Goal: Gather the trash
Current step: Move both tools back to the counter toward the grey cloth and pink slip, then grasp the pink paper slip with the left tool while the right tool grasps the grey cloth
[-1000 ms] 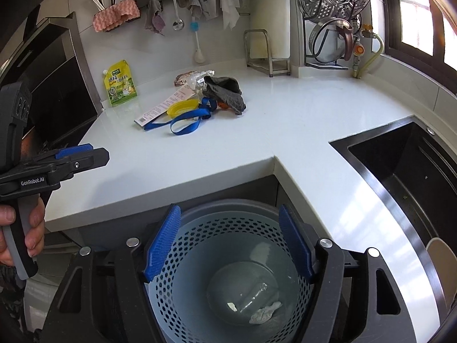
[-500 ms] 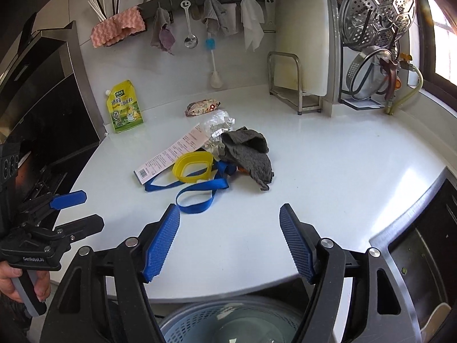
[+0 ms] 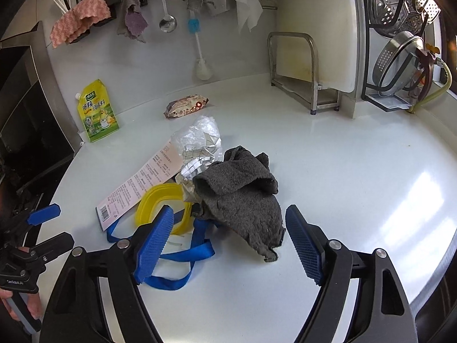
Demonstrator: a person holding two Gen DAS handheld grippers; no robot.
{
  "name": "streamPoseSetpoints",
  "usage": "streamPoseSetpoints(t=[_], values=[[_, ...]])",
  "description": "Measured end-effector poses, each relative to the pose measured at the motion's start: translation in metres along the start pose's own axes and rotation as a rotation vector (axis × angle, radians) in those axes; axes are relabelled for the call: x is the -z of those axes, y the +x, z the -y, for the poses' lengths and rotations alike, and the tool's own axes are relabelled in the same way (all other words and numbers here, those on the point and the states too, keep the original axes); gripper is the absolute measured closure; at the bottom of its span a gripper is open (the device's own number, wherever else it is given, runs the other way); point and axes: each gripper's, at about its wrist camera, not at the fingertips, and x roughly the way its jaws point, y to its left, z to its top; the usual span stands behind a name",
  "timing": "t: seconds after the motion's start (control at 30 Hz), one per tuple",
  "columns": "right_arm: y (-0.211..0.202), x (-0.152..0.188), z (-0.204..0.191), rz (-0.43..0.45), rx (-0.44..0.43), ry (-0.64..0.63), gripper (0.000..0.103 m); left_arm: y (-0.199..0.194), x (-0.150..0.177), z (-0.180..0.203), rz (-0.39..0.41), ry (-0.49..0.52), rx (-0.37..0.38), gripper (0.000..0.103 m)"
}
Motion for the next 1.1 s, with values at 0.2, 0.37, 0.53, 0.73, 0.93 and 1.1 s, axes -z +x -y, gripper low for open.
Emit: streamPoseSetpoints(t=[0.2,0.37,0.53,0.73,0.93,1.1], values=[[0.018,-0.003,0.001,-0.012,0.014,-0.023,0.026,0.018,-0.009,-0.006,-0.008,-0.001,-0.006,0.007],[0.027,-0.005,0.003,-0.021,0.052,-0.059,0.038,0.030,-0.015,-0.010,-0.017,-0.002,-0.013,0.007],[0.030,-0.004,0.010,-0.050,-0.010,-0.045,0.074,0.038,-0.015,-0.013,-0.028,-0.012,-0.019,0.007],[0.010,-0.005,0.029,0.004,-0.040,0.014,0.097,0.043,-0.015,-0.010,-0.035,-0.007,-0.023,0.007],[-0.018,-0.006,0.043,0.066,-0.036,0.038,0.099,0.048,-0.018,-0.005,-0.029,0.016,-0.030,0.007],[-0.040,-0.007,0.051,0.124,-0.015,0.044,0.099,0.062,-0.023,-0.008,-0.057,0.044,-0.042,0.009]])
